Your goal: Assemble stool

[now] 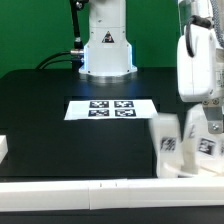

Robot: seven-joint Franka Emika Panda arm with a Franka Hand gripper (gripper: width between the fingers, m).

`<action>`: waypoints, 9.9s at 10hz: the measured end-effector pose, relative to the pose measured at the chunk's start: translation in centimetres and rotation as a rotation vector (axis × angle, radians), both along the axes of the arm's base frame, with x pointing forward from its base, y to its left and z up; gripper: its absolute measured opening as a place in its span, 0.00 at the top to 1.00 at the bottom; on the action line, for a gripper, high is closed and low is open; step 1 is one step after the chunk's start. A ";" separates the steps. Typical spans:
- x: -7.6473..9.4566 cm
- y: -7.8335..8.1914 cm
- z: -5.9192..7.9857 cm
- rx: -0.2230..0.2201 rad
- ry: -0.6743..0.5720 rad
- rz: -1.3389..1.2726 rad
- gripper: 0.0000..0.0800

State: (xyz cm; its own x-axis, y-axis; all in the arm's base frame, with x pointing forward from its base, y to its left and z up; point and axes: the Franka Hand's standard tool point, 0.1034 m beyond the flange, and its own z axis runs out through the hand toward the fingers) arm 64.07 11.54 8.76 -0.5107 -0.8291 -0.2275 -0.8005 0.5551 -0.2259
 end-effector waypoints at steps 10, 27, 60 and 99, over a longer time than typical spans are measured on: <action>0.1 -0.9 3.1 -0.275 0.001 1.229 0.19; -0.1 -1.8 -1.5 -0.580 0.052 2.649 0.19; -0.6 0.7 -3.2 0.041 -0.011 -0.115 0.53; 0.9 1.8 2.2 -0.794 0.067 3.334 0.19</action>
Offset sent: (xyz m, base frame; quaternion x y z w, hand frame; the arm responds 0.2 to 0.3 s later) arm -0.0024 0.0208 0.0303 -0.0847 -0.1053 -0.3010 0.9440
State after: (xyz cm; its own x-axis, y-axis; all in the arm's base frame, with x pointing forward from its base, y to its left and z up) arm 64.95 13.32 10.92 0.3179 0.9458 -0.0660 0.9322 -0.2991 0.2041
